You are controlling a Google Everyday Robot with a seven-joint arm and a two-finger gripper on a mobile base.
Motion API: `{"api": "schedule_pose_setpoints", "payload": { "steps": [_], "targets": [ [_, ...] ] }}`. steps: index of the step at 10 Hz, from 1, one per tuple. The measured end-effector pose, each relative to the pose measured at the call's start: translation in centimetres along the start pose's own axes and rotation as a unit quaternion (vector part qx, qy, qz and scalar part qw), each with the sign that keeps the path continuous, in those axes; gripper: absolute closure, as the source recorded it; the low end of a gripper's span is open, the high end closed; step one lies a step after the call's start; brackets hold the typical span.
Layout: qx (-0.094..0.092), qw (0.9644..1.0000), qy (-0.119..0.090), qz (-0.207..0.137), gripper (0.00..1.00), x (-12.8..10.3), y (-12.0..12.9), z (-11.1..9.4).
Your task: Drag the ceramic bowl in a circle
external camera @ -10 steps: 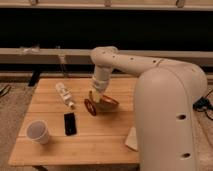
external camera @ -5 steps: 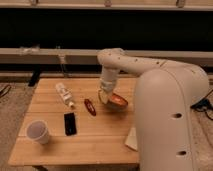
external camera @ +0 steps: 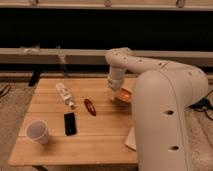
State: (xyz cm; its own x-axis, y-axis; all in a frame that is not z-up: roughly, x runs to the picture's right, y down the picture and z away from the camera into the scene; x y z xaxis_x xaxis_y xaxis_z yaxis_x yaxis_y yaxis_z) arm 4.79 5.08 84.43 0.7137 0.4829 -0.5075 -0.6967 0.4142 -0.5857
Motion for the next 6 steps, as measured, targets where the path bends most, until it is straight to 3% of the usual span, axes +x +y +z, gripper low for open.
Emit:
{"api": "schedule_pose_setpoints", "payload": {
  "steps": [1,2,4,6],
  "targets": [
    [0.007,1.0,-0.002,-0.004,0.9,-0.9,-0.1,0.7],
    [0.016,0.9997,-0.006,-0.015,0.75,-2.9,0.2,1.7],
    [0.021,0.9991,-0.013,-0.035,0.55,-5.2,1.1,2.7],
    [0.026,0.9981,-0.011,-0.055,0.37,-6.2,2.0,3.4]
  ]
}}
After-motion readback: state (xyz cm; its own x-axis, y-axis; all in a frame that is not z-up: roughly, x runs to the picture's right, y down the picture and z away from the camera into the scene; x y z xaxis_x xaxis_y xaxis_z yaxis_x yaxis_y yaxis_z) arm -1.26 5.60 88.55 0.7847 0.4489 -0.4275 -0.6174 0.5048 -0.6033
